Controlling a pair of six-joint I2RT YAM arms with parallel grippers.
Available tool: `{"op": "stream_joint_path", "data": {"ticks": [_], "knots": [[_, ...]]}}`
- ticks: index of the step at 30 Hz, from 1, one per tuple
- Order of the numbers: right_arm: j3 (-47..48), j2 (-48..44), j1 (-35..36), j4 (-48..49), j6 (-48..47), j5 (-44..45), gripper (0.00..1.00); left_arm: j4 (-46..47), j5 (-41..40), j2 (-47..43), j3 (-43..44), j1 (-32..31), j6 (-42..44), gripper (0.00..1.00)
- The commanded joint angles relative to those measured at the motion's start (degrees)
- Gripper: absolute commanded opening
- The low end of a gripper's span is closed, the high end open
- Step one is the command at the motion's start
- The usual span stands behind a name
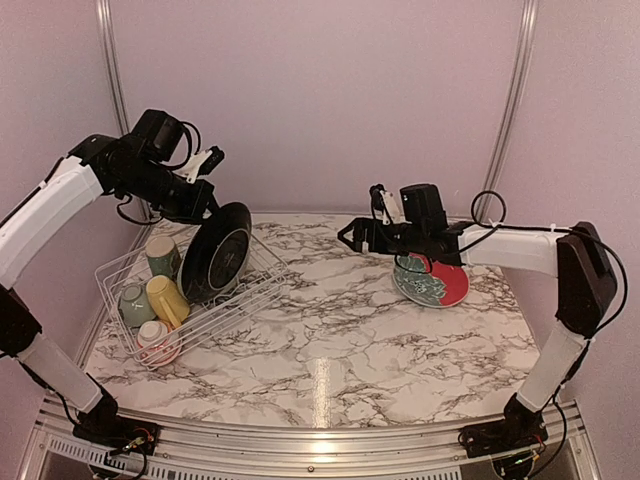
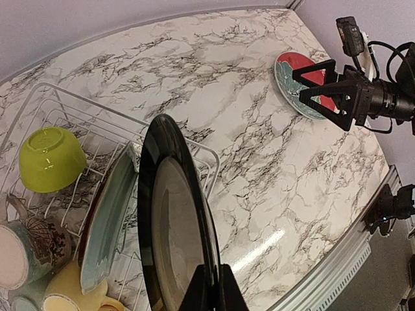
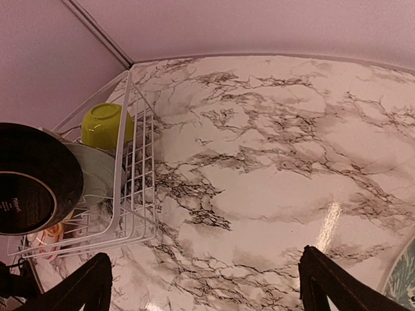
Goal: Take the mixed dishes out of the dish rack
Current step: Pass from the left arm to the right
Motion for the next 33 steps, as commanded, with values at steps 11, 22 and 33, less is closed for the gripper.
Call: {"op": "stream_joint_path", "data": {"ticks": [11, 22, 33], "knots": [[10.84, 5.17, 9.97, 7.06, 5.78, -1.39, 0.97, 9.68, -4.77, -0.57, 6.89, -4.06, -11.99, 0.0], [9.62, 5.24, 12.96, 11.69, 3.53, -3.37, 0.97, 17.88, -1.56, -1.4, 3.09, -5.02, -17.31, 0.0], [10.32, 3.82, 17.41, 7.01, -7.45, 7.14, 0.99, 34.7, -6.65, -3.15, -5.87, -5.0, -32.23, 0.0]]}}
